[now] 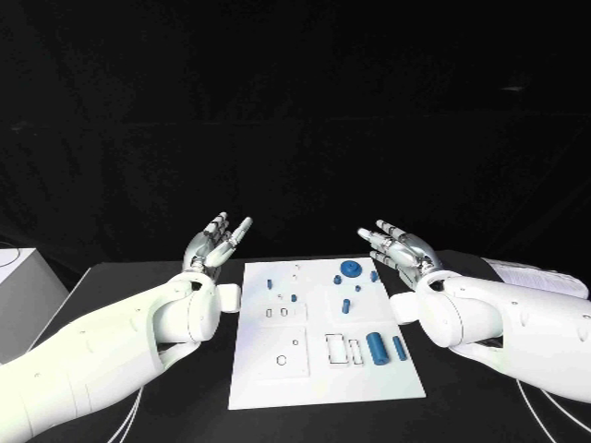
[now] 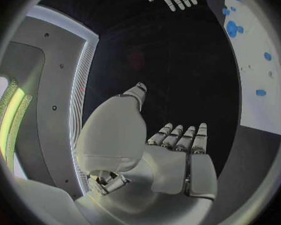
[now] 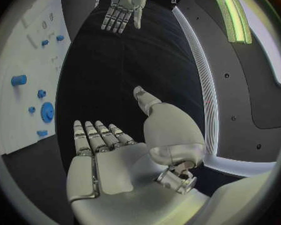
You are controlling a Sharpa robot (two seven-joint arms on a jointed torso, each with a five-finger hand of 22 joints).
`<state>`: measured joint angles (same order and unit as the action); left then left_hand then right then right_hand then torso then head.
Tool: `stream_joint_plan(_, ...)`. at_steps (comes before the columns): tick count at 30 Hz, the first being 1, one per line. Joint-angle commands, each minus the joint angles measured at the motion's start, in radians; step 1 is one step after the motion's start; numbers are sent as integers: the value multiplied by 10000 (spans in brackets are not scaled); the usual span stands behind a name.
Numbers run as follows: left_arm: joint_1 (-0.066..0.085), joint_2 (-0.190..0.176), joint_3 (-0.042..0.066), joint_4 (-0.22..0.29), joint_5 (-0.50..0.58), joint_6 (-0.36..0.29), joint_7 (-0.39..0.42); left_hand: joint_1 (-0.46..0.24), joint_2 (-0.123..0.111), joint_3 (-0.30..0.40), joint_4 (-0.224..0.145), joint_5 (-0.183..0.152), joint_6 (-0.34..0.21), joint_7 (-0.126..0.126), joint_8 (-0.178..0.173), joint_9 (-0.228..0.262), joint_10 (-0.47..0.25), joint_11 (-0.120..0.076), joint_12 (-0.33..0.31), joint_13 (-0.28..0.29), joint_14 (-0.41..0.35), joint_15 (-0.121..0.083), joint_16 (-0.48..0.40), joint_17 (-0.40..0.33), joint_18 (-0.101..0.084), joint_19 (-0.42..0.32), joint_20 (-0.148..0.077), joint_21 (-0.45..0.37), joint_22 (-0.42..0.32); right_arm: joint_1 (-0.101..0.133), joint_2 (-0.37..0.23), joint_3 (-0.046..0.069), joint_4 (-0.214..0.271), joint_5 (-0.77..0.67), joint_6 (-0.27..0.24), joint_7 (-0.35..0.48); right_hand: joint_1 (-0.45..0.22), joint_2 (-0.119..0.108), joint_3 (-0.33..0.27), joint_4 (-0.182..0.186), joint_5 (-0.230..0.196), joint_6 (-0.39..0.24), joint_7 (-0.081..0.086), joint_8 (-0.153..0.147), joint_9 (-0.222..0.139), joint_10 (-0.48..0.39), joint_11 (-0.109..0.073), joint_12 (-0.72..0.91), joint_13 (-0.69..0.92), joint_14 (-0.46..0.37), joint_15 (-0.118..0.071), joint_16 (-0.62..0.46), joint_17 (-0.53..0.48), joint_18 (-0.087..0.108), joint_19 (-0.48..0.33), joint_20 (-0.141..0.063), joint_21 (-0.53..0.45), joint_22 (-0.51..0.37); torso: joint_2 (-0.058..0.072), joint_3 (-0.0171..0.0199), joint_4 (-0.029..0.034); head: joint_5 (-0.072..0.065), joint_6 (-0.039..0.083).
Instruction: Assemble the parts on the task board
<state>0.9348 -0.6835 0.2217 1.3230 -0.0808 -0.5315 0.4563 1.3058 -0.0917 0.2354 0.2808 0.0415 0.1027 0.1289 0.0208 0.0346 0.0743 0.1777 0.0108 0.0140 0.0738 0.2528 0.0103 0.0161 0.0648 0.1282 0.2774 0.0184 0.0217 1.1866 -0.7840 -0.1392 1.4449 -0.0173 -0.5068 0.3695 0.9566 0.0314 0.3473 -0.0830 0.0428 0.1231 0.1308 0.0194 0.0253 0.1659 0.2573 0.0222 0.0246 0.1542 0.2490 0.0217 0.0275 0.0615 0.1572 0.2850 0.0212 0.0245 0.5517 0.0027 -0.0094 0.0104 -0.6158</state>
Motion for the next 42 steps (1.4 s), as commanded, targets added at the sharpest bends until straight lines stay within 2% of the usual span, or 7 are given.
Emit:
stream_joint_plan(1, -66, 91, 121, -166, -637, 1319, -212, 309, -10, 39, 98, 69, 108, 1004, 50, 19, 11, 103, 47, 13, 24, 94, 65, 19, 196, 45, 111, 56, 21, 140, -2, -111, -141, -395, 1732, -743, 588, 18, 124, -315, 43, 473, 1540, 185, 102, 519, -138, 96, 57, 312, -80, 107, 65, 97, 541, 94, 182, 85, 1, 1, -2, 1, 2)
stream_joint_plan(9, -174, -81, 157, -275, -696, 2021, -274, 438, 195, 199, 55, 66, 1498, 1273, 577, 448, 1663, 433, 423, 233, 2493, 223, 934, 594, 227, 1978, 167, 750, 389, 313, -86, -215, -1086, -3292, 1353, -588, 2350, -78, 205, -1375, 361, 3588, 1358, 1249, 787, 4959, -184, 745, 361, 6178, -454, 1781, 1019, 1026, 6190, 21, 1781, 694, 32, -7, 6, -82, -259)
stream_joint_plan(11, -173, -179, 156, -238, -840, 2270, -327, 572, 227, 284, -11, 151, 3304, 1468, 1349, 973, 4291, 752, 1139, 539, 5576, -282, 2148, 1269, 703, 5190, 104, 1937, 950, 340, -52, -213, -1286, -4260, 1236, -645, 2716, -144, 480, -1640, 491, 5498, 1308, 1904, 1156, 7008, -442, 1114, 455, 7307, -796, 2143, 1135, 1237, 7312, -149, 2182, 789, 50, -10, 2, -96, -286)
stream_joint_plan(16, -165, -529, 153, 21, -1600, 2903, -509, 1102, 55, 603, -260, 94, 6712, 1080, 2844, 1849, 8653, 77, 2059, 757, 8508, -1101, 3396, 2056, 1216, 7485, -232, 2914, 1174, 494, 23, -208, -1663, -6868, 1001, -853, 3049, -455, 754, -1909, 844, 7121, 970, 2287, 1301, 8449, -887, 1044, 408, 9010, -1457, 2467, 1347, 1199, 9369, -987, 3284, 1229, 211, -4, -6, -152, -327)
stream_joint_plan(29, -143, -1400, 455, 1127, -3115, 4021, -1038, 1569, -618, 1773, -577, 92, 7976, 488, 3073, 2282, 11046, -716, 1573, 629, 11427, -2189, 6661, 4794, 1175, 9990, -1466, 5231, 2253, 1047, 336, -198, -2063, -11805, 1512, -2092, 2714, -1163, 1911, -1685, 1264, 8767, 368, 2208, 1541, 11015, -1697, 450, 474, 12662, -2503, 3561, 2861, 1214, 10898, -1912, 6938, 3508, 830, -5, 234, -429, -166)
stream_joint_plan(36, -142, -1759, 795, 1816, -3410, 4286, -1203, 1376, -716, 2068, -712, 83, 8017, 461, 2951, 2447, 11204, -751, 1396, 731, 10988, -2230, 8067, 6066, 1130, 9698, -1568, 6282, 2965, 1436, 496, -198, -2203, -12775, 2042, -2717, 2666, -1797, 2524, -1485, 1161, 7909, 608, 1468, 1476, 9070, -1230, 372, 363, 10458, -1925, 2234, 2445, 1168, 9387, -1542, 5981, 3179, 1207, -83, 460, -635, -3)
stream_joint_plan(42, -141, -2013, 980, 2213, -3456, 4384, -1275, 1271, -754, 2102, -698, 82, 7951, 481, 2889, 2472, 11142, -724, 1330, 743, 10910, -2208, 8207, 6212, 1129, 9584, -1553, 6454, 3088, 1695, 615, -199, -2199, -13442, 1853, -3110, 2712, -1987, 2210, -1234, 1176, 8270, 345, 1564, 1628, 9765, -1550, 495, 406, 11888, -2327, 2693, 2979, 1233, 11500, -1817, 6428, 3202, 1476, -131, 560, -722, 51)
